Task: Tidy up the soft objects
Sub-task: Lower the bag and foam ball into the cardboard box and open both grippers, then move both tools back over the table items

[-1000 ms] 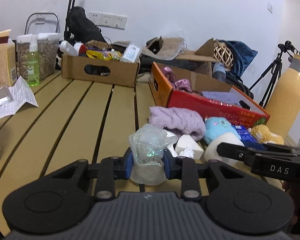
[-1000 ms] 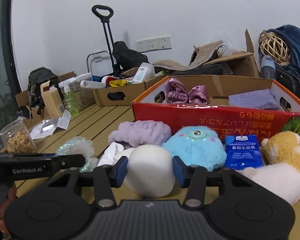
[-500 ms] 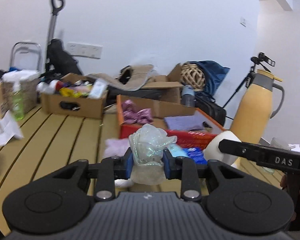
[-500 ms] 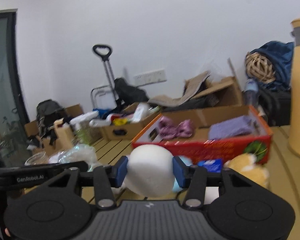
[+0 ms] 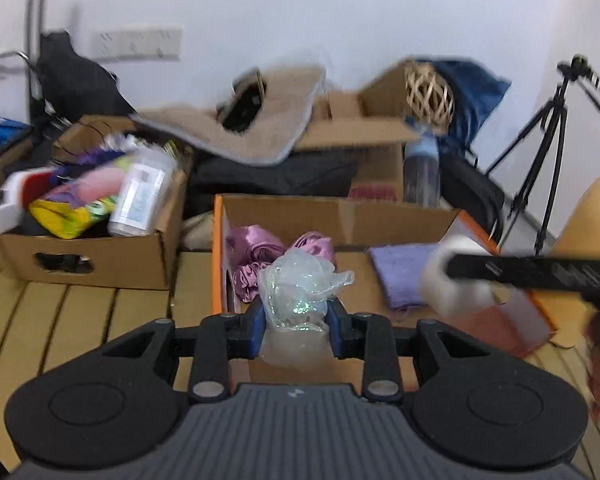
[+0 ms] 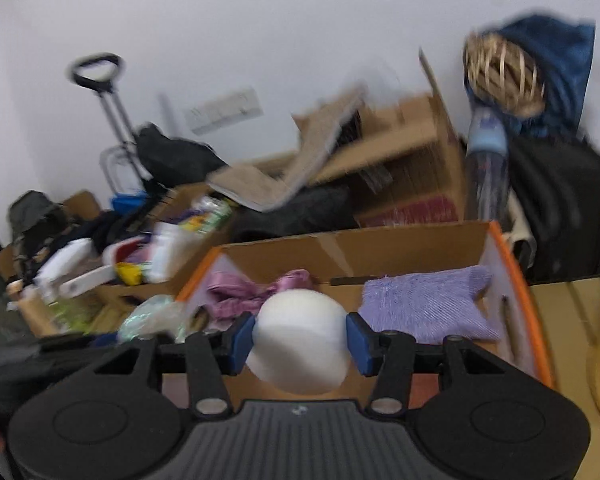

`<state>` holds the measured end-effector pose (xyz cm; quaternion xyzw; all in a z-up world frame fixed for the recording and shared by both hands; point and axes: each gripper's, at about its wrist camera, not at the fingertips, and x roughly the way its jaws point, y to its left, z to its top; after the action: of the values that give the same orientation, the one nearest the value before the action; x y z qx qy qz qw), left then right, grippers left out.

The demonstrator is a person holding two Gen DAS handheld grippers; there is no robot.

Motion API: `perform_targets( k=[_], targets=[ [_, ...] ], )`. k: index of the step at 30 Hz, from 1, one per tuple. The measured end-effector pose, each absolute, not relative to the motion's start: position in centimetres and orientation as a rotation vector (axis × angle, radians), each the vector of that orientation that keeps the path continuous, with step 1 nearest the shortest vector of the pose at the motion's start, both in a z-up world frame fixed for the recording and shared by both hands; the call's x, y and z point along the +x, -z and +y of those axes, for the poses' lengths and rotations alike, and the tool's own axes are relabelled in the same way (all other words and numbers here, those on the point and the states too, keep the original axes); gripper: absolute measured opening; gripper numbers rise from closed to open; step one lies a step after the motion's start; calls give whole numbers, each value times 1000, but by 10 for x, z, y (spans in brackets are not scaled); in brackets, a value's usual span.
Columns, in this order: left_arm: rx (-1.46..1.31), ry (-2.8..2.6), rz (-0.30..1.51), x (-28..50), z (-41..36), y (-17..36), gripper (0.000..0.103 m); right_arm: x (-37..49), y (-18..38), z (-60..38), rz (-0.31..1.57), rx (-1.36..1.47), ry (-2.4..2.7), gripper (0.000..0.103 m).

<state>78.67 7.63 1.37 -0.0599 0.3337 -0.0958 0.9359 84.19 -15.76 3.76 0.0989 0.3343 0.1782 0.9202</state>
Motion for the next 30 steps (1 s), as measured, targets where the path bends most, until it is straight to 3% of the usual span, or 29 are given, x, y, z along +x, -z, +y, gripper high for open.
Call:
perform_targets(
  k=[7,13,18,22,25,27,30],
  targets=[
    [-100,192,728,834,82,2,46,956,16,-139,829,322,-264,59],
    [-132,215,761,843,82,-2,63,960,21,-134,834,251,-245,72],
    [-127,177,753,827,82,-23,73,943,-11,-155,798,317,-256,73],
    [-128,160,728,796,89,-59,73,909,-50,-167,750,332,-279,73],
    [-133,149,693,762,95,-89,76,870,-78,-173,723,317,-308,73],
    [-141,141,659,733,98,-104,84,838,-97,-176,702,289,-323,74],
    [-123,135,637,688,99,-118,84,786,-120,-179,655,222,-340,76]
  ],
)
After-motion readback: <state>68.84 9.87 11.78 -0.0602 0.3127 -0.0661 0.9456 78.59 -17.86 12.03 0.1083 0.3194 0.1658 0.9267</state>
